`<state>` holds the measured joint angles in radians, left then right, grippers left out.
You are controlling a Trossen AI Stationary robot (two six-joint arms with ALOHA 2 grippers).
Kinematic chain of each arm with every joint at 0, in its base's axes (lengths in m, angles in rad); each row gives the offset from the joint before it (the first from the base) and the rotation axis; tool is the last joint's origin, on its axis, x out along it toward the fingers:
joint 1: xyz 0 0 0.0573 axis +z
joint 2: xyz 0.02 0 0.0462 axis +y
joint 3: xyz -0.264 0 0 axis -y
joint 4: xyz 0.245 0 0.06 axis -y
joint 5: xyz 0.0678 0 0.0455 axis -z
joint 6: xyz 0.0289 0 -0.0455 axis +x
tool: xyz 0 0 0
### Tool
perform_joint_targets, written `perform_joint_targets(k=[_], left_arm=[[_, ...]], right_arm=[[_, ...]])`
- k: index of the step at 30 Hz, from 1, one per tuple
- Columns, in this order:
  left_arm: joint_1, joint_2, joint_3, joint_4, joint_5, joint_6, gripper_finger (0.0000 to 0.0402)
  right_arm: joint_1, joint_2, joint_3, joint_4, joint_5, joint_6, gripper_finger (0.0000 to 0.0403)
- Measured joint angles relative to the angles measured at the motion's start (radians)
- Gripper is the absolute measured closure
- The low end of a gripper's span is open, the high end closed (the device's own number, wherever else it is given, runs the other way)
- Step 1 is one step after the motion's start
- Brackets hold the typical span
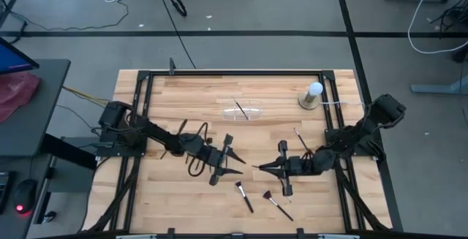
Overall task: Put items in baskets/containers
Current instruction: Put the black eyeshadow brush into the transparent organizer
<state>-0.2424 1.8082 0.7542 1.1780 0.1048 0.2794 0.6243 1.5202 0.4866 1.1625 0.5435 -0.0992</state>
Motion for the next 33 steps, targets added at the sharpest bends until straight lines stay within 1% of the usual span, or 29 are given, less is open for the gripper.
perform_joint_targets(k=[3, 6, 8, 11, 24, 33], left_arm=[[0.0, 0.007, 0.04, -0.001, -0.001, -0.001, 0.0199], [-0.003, 0.007, 0.066, -0.001, 0.002, -0.015, 0.0179], [-0.004, 0.007, 0.075, -0.004, 0.022, -0.019, 0.0173], [-0.009, 0.007, 0.087, -0.007, 0.03, -0.032, 0.0176], [-0.018, 0.007, 0.12, -0.058, 0.031, -0.038, 0.0262], [-0.019, 0.007, 0.12, -0.059, 0.051, -0.034, 0.0354]], right_arm=[[-0.015, 0.021, 0.027, -0.022, -0.033, -0.014, 0.0396], [-0.017, 0.044, 0.042, -0.026, -0.04, -0.015, 0.0394], [-0.016, 0.053, 0.043, -0.025, -0.039, -0.015, 0.0394], [-0.016, 0.072, 0.043, -0.004, -0.039, -0.015, 0.0393], [-0.028, 0.097, 0.044, 0.058, -0.038, -0.022, 0.0392], [-0.027, 0.097, 0.044, 0.057, -0.038, -0.022, 0.0392]])
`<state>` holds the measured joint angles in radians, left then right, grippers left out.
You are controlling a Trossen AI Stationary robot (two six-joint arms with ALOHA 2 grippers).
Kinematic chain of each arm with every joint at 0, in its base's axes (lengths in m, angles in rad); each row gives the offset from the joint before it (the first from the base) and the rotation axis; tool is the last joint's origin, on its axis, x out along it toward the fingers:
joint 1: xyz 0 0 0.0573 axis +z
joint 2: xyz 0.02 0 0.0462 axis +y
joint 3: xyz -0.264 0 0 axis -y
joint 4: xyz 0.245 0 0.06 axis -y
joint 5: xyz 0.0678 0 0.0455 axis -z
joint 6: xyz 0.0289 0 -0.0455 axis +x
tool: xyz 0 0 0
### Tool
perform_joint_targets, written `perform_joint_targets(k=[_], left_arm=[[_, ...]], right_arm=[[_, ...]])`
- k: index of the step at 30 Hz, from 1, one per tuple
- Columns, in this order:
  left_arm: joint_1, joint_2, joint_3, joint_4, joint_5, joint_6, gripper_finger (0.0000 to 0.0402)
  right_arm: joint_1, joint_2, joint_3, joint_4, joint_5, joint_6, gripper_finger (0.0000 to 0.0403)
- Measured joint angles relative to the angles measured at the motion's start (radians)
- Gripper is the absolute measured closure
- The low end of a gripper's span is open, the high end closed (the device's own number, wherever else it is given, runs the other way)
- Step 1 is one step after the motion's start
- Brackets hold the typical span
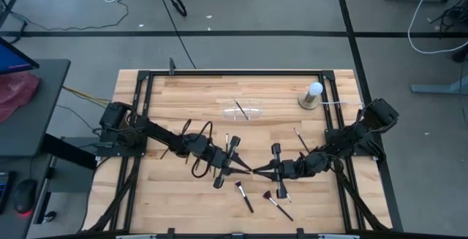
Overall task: Put items in baskets/containers
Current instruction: Put the black eyeshadow brush into the transparent organizer
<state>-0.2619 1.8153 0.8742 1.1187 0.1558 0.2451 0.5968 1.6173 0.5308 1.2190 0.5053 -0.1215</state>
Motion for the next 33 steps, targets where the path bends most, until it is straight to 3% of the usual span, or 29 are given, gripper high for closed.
perform_joint_targets(k=[4, 9, 16, 20, 25, 29, 33], left_arm=[[0.0, 0.0, 0.0, 0.001, 0.0, 0.002, 0.0387], [0.0, 0.0, 0.0, -0.008, 0.002, 0.0, 0.0391], [0.0, -0.015, -0.001, -0.076, -0.033, -0.05, 0.0393], [-0.008, -0.068, -0.001, -0.206, -0.151, -0.054, 0.0393], [-0.012, -0.177, -0.005, -0.439, -0.423, -0.044, 0.0393], [0.03, -0.271, -0.063, -0.511, -0.668, -0.032, 0.0393], [0.132, -0.368, -0.154, -0.485, -0.717, -0.093, 0.0393]], right_arm=[[0.0, 0.0, 0.0, -0.001, 0.0, 0.001, 0.0392], [0.0, 0.0, 0.001, -0.025, 0.0, 0.018, 0.0384], [0.004, -0.012, 0.003, -0.144, 0.113, 0.117, 0.0328], [0.039, -0.064, 0.001, -0.253, 0.243, 0.142, 0.029], [0.087, -0.133, 0.001, -0.46, 0.398, 0.262, 0.0271], [0.092, -0.136, 0.001, -0.537, 0.399, 0.356, 0.0277], [0.084, -0.132, 0.0, -0.56, 0.393, 0.393, 0.0288]])
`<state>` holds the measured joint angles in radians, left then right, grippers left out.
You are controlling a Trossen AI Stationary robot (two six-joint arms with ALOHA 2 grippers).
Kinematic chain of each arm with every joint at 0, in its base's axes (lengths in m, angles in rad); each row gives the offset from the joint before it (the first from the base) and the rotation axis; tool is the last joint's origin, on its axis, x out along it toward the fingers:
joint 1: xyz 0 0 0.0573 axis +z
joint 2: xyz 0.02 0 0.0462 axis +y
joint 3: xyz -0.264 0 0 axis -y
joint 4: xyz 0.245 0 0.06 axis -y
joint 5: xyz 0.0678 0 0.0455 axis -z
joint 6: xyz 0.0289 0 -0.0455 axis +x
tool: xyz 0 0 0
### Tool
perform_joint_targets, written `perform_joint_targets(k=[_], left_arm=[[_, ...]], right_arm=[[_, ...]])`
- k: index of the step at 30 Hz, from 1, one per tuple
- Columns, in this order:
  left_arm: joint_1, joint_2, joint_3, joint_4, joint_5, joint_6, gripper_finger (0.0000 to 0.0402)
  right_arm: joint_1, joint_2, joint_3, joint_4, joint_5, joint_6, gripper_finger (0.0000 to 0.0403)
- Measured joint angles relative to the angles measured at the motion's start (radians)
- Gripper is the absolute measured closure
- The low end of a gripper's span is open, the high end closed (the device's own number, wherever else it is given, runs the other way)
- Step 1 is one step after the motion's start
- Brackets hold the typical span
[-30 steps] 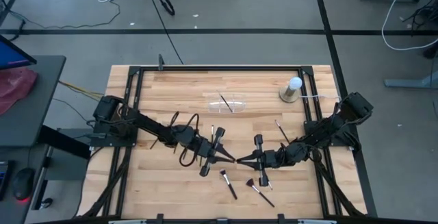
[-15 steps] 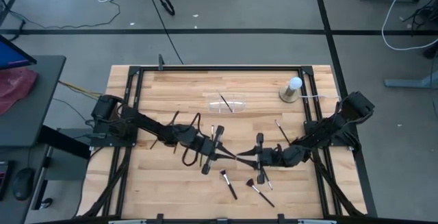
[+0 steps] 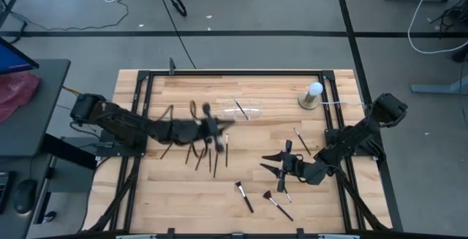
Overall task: Put items in baskets/containers
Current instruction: Put the black eyeshadow brush into the transparent organizer
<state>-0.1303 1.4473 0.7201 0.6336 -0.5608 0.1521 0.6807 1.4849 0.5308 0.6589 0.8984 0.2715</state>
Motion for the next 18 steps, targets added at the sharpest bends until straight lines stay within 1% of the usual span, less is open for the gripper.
perform_joint_targets(k=[2, 5, 9, 14, 18], left_arm=[[0.069, -0.03, -0.054, 0.038, 0.027, -0.043, 0.0394], [0.172, -0.036, -0.112, 0.125, 0.109, -0.096, 0.0392], [0.277, -0.012, -0.14, 0.149, 0.198, -0.188, 0.0392], [0.336, 0.061, -0.137, 0.177, 0.251, -0.264, 0.0388], [0.352, 0.124, -0.138, 0.173, 0.254, -0.321, 0.0385]], right_arm=[[-0.007, 0.0, 0.0, -0.005, 0.0, 0.001, 0.0294], [-0.02, 0.0, 0.0, -0.004, -0.001, 0.002, 0.0301], [-0.034, 0.0, 0.0, -0.002, -0.001, 0.009, 0.0307], [-0.044, 0.0, 0.0, -0.001, -0.001, 0.009, 0.031], [-0.045, 0.0, 0.0, 0.003, -0.001, 0.009, 0.031]])
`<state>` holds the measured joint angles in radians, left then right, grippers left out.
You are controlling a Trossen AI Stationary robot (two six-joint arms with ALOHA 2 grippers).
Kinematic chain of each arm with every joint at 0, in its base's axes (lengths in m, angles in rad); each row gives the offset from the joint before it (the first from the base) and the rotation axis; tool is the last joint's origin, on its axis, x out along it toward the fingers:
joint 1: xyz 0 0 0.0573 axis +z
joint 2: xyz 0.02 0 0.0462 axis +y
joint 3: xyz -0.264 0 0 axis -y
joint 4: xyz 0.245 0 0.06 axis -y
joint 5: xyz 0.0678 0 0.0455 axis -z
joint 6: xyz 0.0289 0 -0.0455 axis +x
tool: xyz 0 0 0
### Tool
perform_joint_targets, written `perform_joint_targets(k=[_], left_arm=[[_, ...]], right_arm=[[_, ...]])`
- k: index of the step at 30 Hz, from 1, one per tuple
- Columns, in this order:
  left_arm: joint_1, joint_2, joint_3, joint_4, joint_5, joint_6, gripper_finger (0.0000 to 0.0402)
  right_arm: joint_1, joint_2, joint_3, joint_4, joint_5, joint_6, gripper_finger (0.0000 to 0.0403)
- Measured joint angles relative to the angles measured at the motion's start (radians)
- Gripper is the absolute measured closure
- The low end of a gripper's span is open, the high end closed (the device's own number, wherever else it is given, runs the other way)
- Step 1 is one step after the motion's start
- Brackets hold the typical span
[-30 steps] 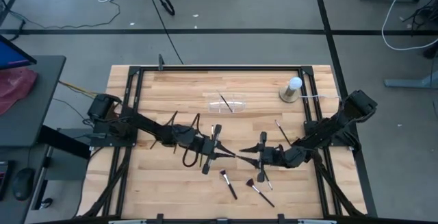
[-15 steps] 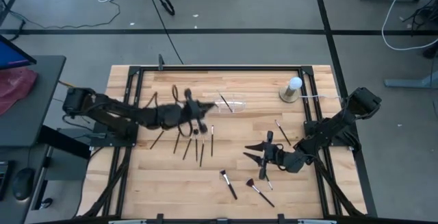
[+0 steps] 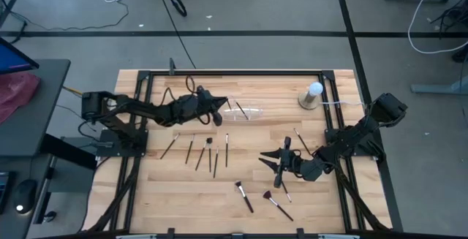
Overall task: Put items in baskets/containers
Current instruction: Put the black eyeshadow brush into the transparent organizer
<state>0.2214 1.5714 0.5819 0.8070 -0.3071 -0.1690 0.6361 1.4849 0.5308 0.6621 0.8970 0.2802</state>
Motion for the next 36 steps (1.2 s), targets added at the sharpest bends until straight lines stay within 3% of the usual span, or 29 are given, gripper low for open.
perform_joint_targets(k=[11, 15, 36], left_arm=[[0.0, 0.045, 0.0, 0.013, 0.001, -0.088, 0.0374], [0.005, 0.045, 0.0, 0.008, 0.068, -0.132, 0.0377], [0.029, 0.045, 0.001, -0.084, 0.093, -0.133, 0.0352]], right_arm=[[0.0, 0.0, 0.0, 0.002, -0.001, 0.0, 0.031], [0.0, 0.0, 0.0, 0.003, -0.001, 0.0, 0.031], [0.0, 0.001, 0.0, 0.003, -0.002, 0.0, 0.031]])
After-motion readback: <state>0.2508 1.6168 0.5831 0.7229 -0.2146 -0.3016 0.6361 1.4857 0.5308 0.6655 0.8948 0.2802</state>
